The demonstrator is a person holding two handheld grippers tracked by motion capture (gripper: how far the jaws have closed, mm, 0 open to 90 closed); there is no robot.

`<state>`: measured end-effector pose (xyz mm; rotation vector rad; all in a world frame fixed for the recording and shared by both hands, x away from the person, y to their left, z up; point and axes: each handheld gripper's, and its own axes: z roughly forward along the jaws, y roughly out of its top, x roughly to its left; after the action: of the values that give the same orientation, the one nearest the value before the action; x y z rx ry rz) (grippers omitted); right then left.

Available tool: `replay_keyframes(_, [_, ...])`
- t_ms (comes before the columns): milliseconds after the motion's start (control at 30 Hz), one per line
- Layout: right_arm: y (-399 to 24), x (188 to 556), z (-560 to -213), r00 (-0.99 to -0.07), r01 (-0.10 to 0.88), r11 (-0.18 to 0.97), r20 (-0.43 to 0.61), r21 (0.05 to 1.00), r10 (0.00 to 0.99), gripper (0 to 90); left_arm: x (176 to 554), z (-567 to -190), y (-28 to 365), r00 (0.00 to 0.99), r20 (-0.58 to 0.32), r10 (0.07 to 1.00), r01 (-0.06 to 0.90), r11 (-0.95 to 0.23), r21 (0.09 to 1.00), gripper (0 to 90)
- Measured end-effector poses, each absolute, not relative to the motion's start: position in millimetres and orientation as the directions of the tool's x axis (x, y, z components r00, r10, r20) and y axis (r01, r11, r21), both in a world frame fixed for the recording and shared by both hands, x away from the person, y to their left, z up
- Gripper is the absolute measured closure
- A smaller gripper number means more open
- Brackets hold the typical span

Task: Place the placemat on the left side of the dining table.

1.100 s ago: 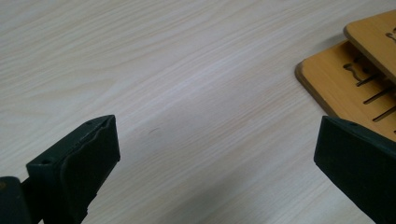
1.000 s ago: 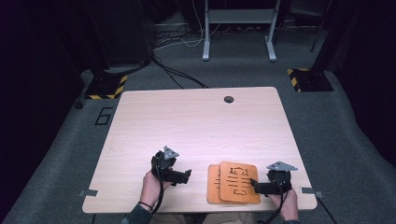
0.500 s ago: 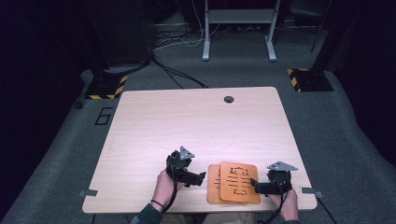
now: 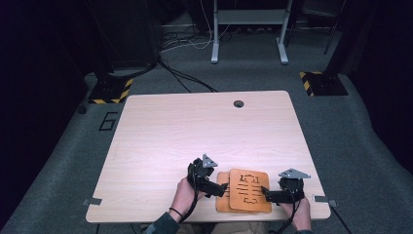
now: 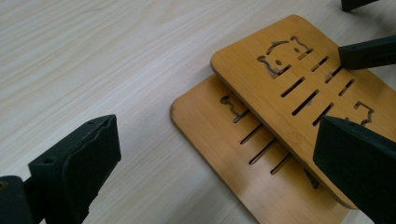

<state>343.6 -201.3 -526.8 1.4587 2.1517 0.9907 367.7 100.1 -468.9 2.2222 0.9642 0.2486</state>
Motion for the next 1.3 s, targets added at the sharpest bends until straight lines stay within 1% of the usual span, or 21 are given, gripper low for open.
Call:
replay_keyframes(300, [-201, 344, -527, -0.402, 0.660, 0.220, 0.090, 0.718, 0.911, 1.0, 365, -476, 77, 0.734, -0.121, 0.668, 0.570, -0.510, 0.644, 0.0])
replay_keyframes(633, [-201, 343, -527, -0.397, 0.662, 0.216, 0.091, 0.717, 0.913, 1.1, 363, -486, 56, 0.752, -0.190, 0.631, 0.595, -0.526, 0.608, 0.0])
replay_keyframes(867, [-201, 343, -527, -0.396, 0.661, 0.216, 0.090, 0.719, 0.914, 1.3, 364, -491, 49, 0.754, -0.224, 0.618, 0.610, -0.531, 0.588, 0.0])
replay_keyframes(1033, [-201, 343, -527, -0.394, 0.662, 0.215, 0.089, 0.718, 0.915, 1.3, 367, -493, 47, 0.748, -0.276, 0.603, 0.631, -0.520, 0.576, 0.0])
replay_keyframes(1167, [-201, 343, -527, -0.394, 0.662, 0.215, 0.089, 0.718, 0.915, 1.6, 368, -495, 45, 0.741, -0.296, 0.602, 0.646, -0.520, 0.559, 0.0])
replay_keyframes(1233, [-201, 343, -527, -0.393, 0.661, 0.212, 0.091, 0.720, 0.915, 1.8, 371, -497, 45, 0.733, -0.324, 0.598, 0.661, -0.515, 0.545, 0.0])
replay_keyframes(1300, [-201, 343, -527, -0.393, 0.660, 0.212, 0.091, 0.720, 0.915, 1.8, 372, -498, 43, 0.725, -0.326, 0.606, 0.670, -0.515, 0.534, 0.0])
